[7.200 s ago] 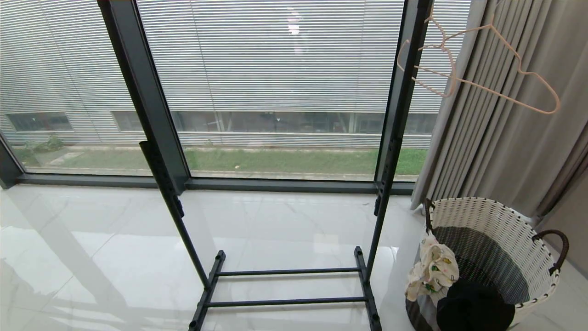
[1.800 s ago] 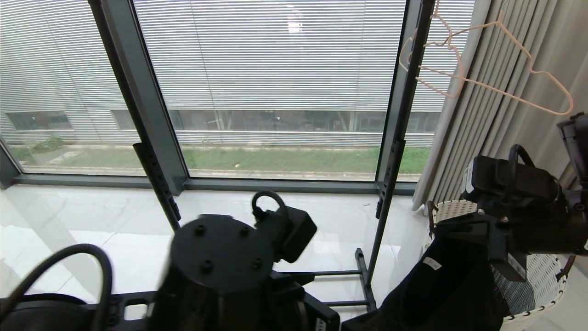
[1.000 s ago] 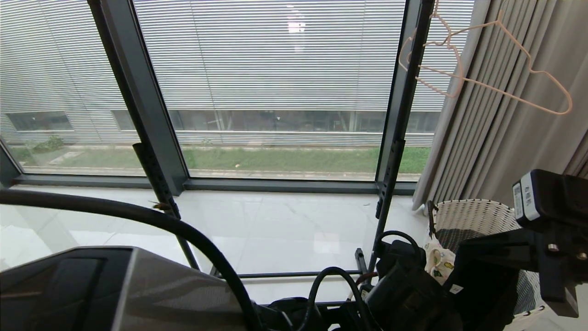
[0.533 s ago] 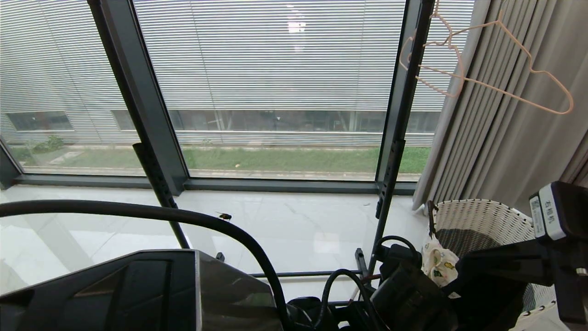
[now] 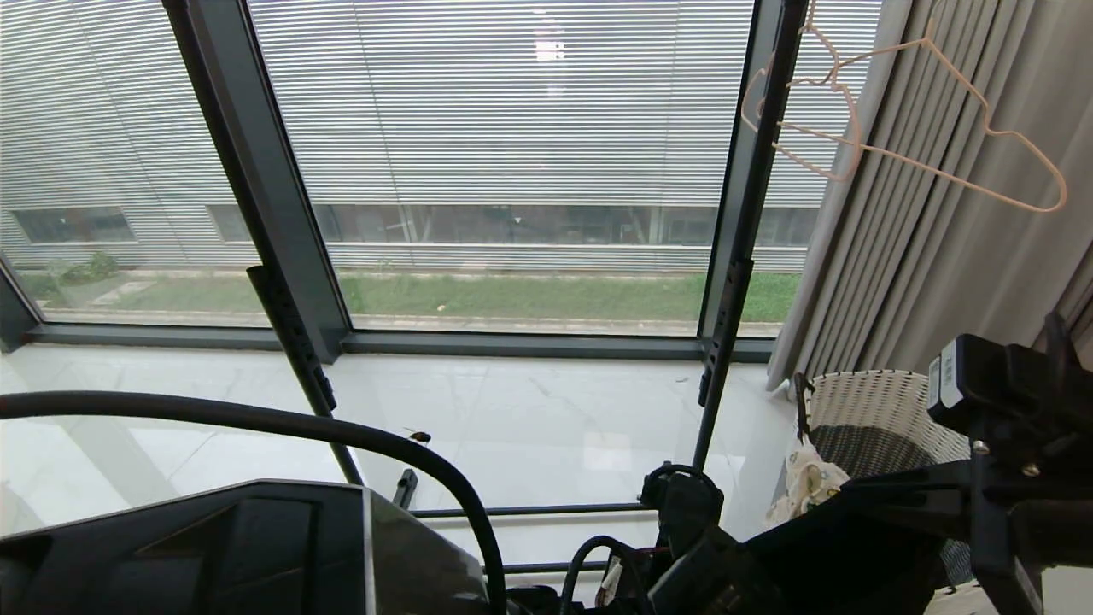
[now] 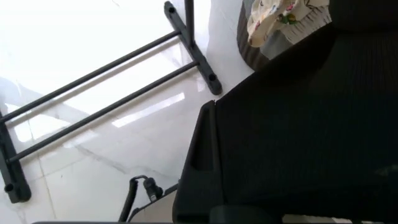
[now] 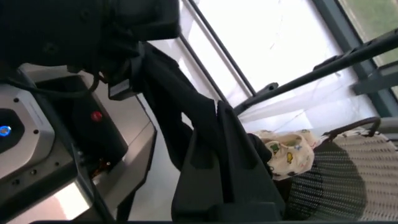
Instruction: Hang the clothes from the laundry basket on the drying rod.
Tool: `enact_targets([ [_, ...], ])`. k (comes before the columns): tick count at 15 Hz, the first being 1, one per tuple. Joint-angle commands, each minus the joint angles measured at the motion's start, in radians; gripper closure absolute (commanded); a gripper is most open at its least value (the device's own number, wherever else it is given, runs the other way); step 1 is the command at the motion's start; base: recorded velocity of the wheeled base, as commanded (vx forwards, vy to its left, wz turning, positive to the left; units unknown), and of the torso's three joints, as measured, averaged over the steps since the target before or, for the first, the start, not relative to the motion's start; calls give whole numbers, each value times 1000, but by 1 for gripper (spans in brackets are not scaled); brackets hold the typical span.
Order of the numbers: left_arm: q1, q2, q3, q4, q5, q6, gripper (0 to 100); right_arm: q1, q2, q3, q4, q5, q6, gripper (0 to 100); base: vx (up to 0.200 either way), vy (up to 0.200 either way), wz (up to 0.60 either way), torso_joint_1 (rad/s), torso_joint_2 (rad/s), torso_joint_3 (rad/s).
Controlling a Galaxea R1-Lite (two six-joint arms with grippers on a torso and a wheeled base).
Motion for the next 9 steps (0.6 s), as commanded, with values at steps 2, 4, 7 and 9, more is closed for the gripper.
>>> enact_targets([
  [2, 27, -223, 195, -63, 12, 1, 100, -5, 60, 7, -30, -2, 25, 100, 0, 0, 0, 0, 0, 0],
  [4, 38, -438, 281, -60, -43, 4, 100, -2, 103, 9, -108, -1, 28, 100, 0, 0, 0, 0, 0, 0],
  [7, 38, -696, 300, 60, -57, 6, 100, 18, 152, 6, -231, -1, 26, 100, 0, 0, 0, 0, 0, 0],
  [9, 41, -820, 298, 129, -57, 6, 100, 44, 162, 3, -281, 1, 26, 100, 0, 0, 0, 0, 0, 0],
])
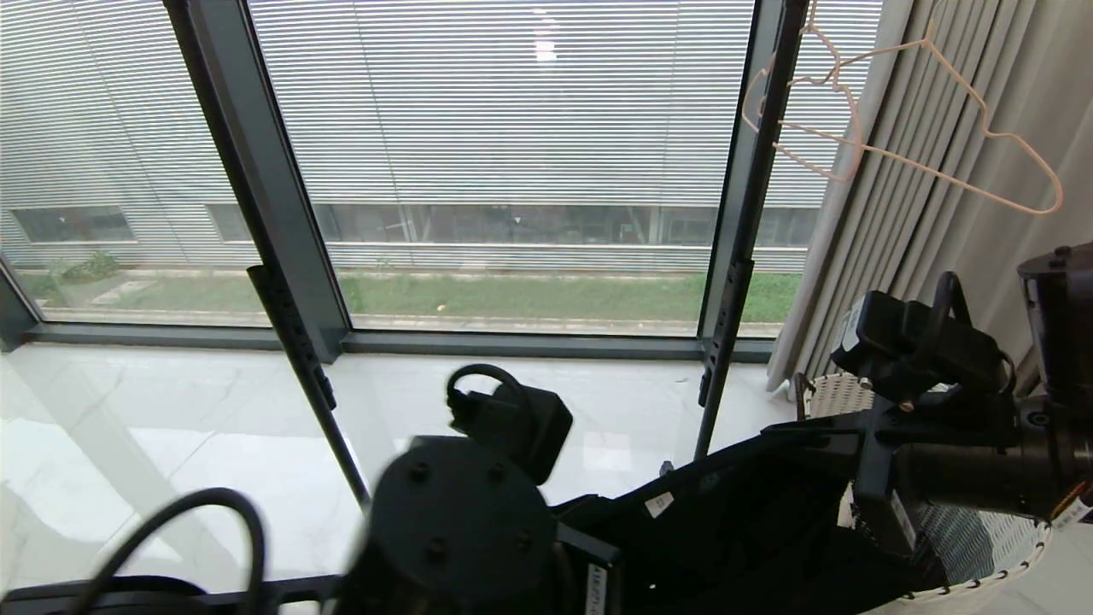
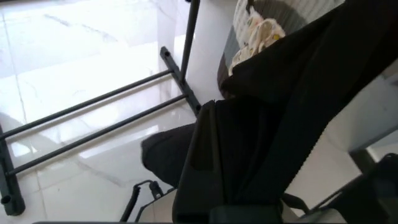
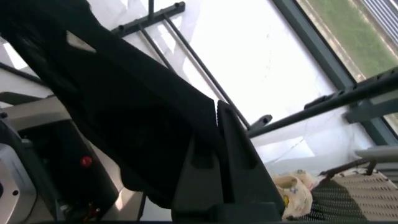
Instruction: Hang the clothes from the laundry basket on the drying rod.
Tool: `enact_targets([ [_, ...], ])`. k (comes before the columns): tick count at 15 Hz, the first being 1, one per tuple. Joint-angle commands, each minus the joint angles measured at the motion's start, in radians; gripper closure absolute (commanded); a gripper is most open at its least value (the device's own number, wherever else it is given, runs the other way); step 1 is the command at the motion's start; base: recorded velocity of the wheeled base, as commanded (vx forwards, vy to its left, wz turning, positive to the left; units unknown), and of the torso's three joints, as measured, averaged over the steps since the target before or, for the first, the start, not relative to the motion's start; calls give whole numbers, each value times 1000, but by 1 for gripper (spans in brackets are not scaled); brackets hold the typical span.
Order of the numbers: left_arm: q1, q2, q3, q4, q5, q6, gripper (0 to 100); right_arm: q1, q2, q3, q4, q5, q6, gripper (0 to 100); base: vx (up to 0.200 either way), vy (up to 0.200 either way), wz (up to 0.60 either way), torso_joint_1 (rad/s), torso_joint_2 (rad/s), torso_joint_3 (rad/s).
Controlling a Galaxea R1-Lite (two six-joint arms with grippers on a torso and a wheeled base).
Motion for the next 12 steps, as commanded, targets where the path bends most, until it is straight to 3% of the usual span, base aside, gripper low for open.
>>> enact_targets([
  [1, 6, -296, 20, 129, -8, 0, 100, 31, 29, -1, -23, 1, -1, 100, 0, 0, 0, 0, 0, 0],
  [4, 50, -393, 22, 266, -6, 13, 100, 54, 24, -1, -56, -7, -1, 100, 0, 0, 0, 0, 0, 0],
  [5, 96, -390, 20, 278, -5, 85, 100, 54, 15, -1, -56, -25, 0, 100, 0, 0, 0, 0, 0, 0],
  [7, 165, -373, -21, 276, -10, 296, 100, 50, -7, -1, -57, -56, 0, 100, 0, 0, 0, 0, 0, 0],
  [8, 173, -342, -82, 278, -10, 350, 100, 42, -20, -3, -57, -56, 0, 100, 0, 0, 0, 0, 0, 0],
  [12, 175, -169, -303, 279, -14, 421, 100, -18, -30, -80, -63, -50, 2, 100, 0, 0, 0, 0, 0, 0],
])
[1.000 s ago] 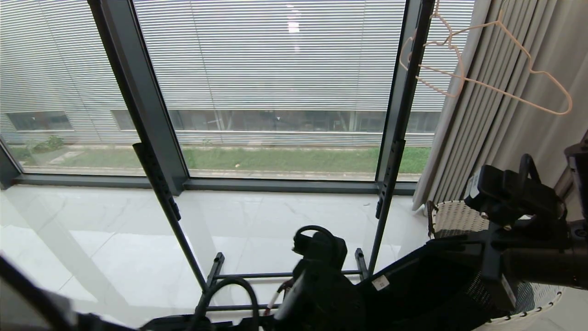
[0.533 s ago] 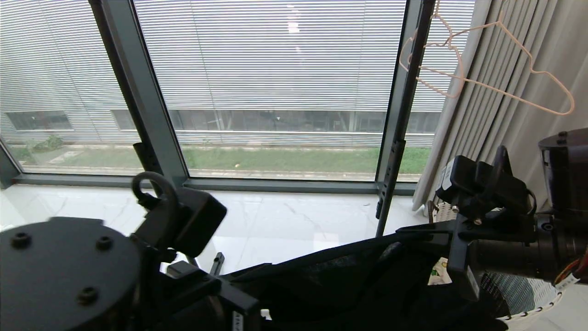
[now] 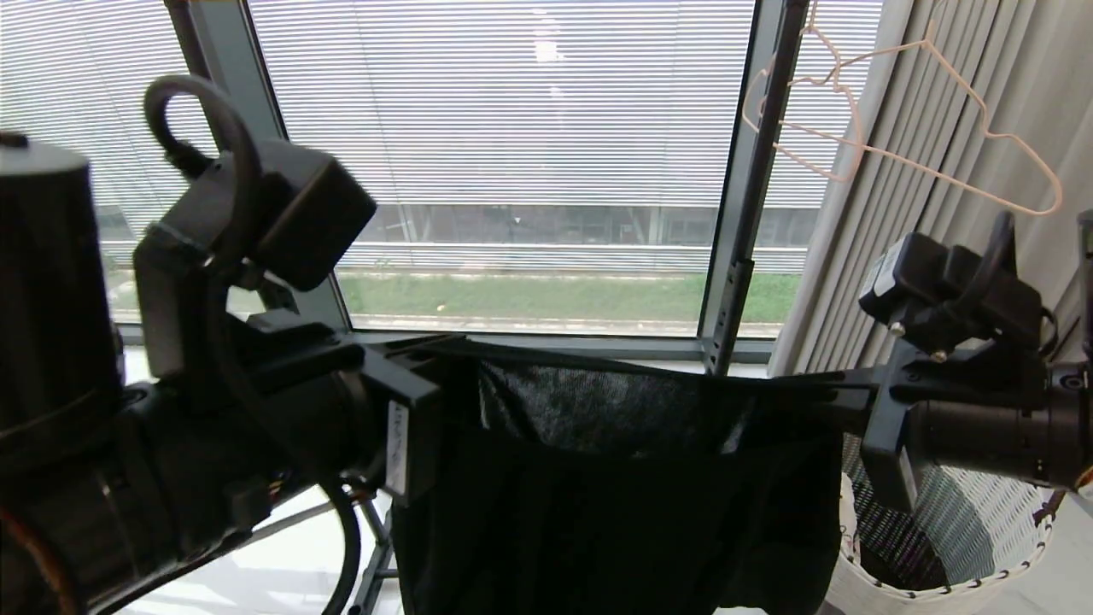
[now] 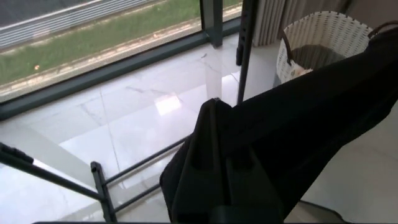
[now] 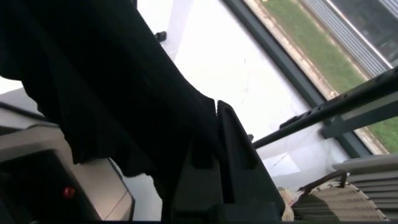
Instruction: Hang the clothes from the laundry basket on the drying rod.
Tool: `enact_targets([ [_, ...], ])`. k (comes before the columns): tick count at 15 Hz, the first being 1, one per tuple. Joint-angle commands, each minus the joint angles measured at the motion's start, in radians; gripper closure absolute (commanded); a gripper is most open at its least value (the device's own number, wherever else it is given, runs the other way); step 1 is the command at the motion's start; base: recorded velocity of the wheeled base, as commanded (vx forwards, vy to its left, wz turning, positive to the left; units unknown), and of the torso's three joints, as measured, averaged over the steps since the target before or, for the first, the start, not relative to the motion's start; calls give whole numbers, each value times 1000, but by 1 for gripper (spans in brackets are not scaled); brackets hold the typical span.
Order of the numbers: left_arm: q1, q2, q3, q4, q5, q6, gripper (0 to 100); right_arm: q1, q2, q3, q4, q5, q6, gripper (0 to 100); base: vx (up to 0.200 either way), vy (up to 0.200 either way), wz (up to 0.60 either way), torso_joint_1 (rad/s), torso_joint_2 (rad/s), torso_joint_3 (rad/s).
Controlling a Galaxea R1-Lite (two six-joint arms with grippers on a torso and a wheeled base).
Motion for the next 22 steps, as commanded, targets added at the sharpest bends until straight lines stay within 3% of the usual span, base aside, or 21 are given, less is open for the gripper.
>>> enact_targets([
  [1, 9, 149, -160, -2, -18, 69, 100, -45, 25, -86, 4, 7, 0, 100, 0, 0, 0, 0, 0, 0],
  [2, 29, 186, -229, 12, -44, 108, 100, -59, 46, -129, 9, 8, -1, 100, 0, 0, 0, 0, 0, 0],
  [4, 75, 207, -349, 138, -110, 166, 100, -71, 69, -201, 50, 44, -1, 100, 0, 0, 0, 0, 0, 0],
  [6, 85, 195, -404, 258, -147, 166, 100, -71, 77, -236, 101, 47, -1, 100, 0, 0, 0, 0, 0, 0],
  [14, 84, 124, -292, 255, -150, 171, 100, -71, 56, -260, 136, 42, -6, 100, 0, 0, 0, 0, 0, 0],
  [16, 85, 141, -289, 155, -153, 172, 100, -53, -41, -251, 296, 50, -14, 100, 0, 0, 0, 0, 0, 0],
  [17, 85, 155, -285, 114, -155, 172, 100, -42, -53, -251, 320, 53, -21, 100, 0, 0, 0, 0, 0, 0],
  [18, 85, 203, -278, -26, -156, 200, 100, 2, -78, -250, 339, 56, -47, 100, 0, 0, 0, 0, 0, 0],
  [19, 85, 224, -278, -69, -167, 229, 100, 53, -82, -250, 345, 48, -54, 100, 0, 0, 0, 0, 0, 0],
  [22, 85, 230, -281, -75, -221, 270, 100, 139, -73, -248, 376, 10, -54, 100, 0, 0, 0, 0, 0, 0],
])
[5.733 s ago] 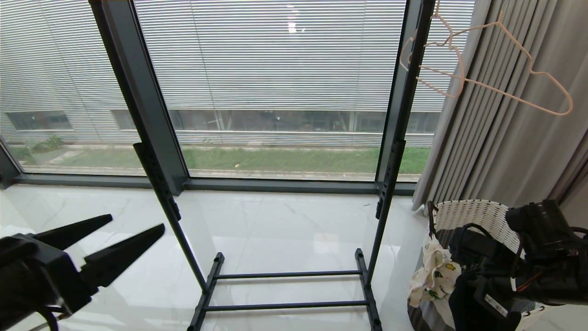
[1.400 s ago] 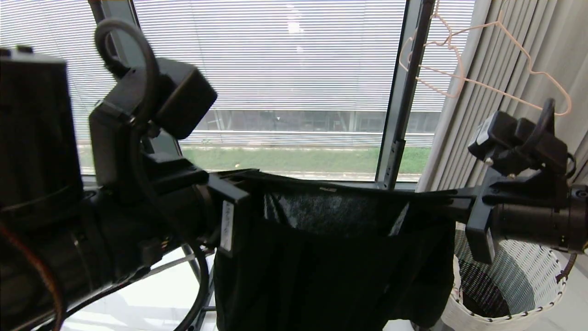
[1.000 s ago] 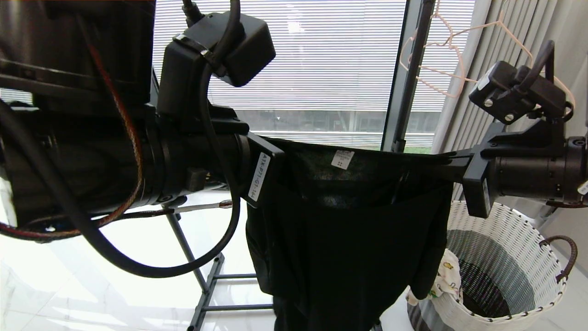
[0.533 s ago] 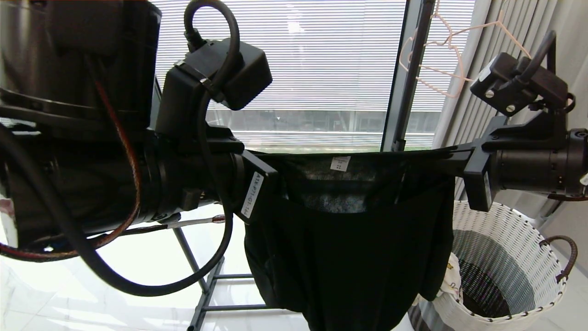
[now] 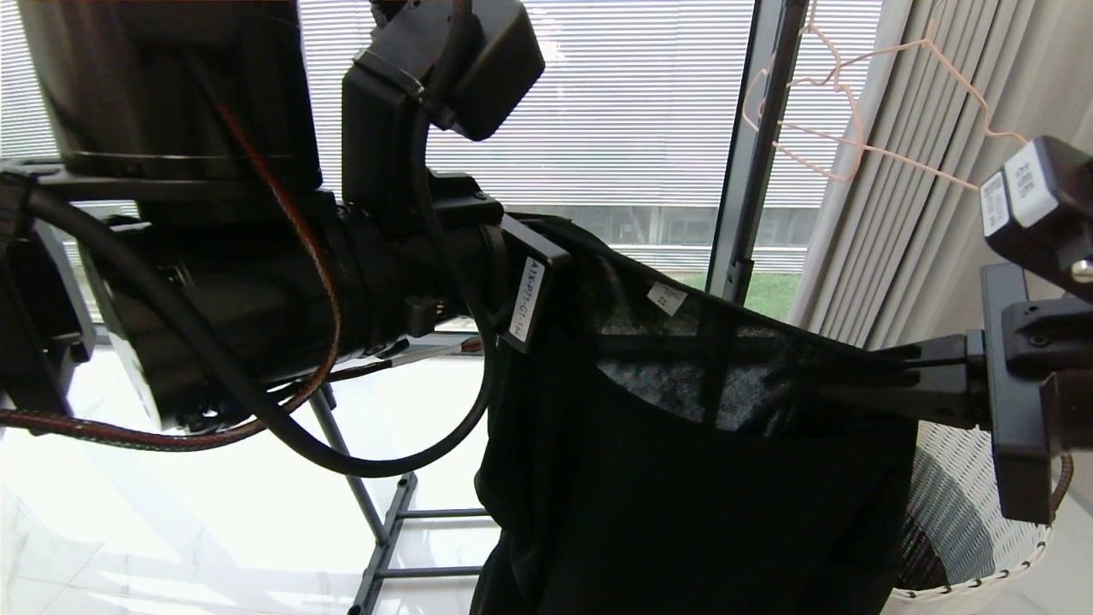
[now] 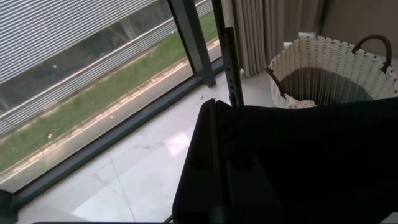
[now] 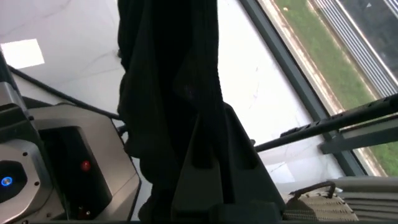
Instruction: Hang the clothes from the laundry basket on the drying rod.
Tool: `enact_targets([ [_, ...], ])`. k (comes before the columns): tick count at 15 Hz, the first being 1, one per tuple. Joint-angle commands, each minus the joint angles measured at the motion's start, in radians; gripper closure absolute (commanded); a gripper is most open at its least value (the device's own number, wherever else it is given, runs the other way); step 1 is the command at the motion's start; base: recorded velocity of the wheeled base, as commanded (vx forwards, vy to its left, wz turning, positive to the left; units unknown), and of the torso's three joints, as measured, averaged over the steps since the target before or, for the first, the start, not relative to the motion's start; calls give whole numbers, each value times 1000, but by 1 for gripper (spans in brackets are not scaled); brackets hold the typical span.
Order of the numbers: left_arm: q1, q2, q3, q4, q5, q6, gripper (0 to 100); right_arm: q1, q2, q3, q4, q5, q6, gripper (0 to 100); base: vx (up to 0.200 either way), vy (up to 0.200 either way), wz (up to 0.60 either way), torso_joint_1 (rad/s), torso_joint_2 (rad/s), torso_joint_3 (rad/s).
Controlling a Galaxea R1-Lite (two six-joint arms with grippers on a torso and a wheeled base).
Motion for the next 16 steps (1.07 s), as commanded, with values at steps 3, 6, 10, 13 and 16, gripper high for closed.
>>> enact_targets([
  [3, 15, 2, 7, 0, 6, -4, 100, 41, 5, 28, -3, -21, 4, 100, 0, 0, 0, 0, 0, 0],
  [6, 25, -75, 136, 1, 72, -13, 100, -22, 34, 12, -44, -23, 4, 100, 0, 0, 0, 0, 0, 0],
  [10, 2, -155, 237, 33, 87, -173, 100, -74, 155, -153, -98, -41, 4, 100, 0, 0, 0, 0, 0, 0],
  [13, -124, -140, 245, 83, 198, -367, 100, -86, 240, -270, -98, -41, 4, 100, 0, 0, 0, 0, 0, 0],
  [16, -221, -115, 295, 86, 254, -426, 100, -86, 281, -331, -98, -41, 4, 100, 0, 0, 0, 0, 0, 0],
])
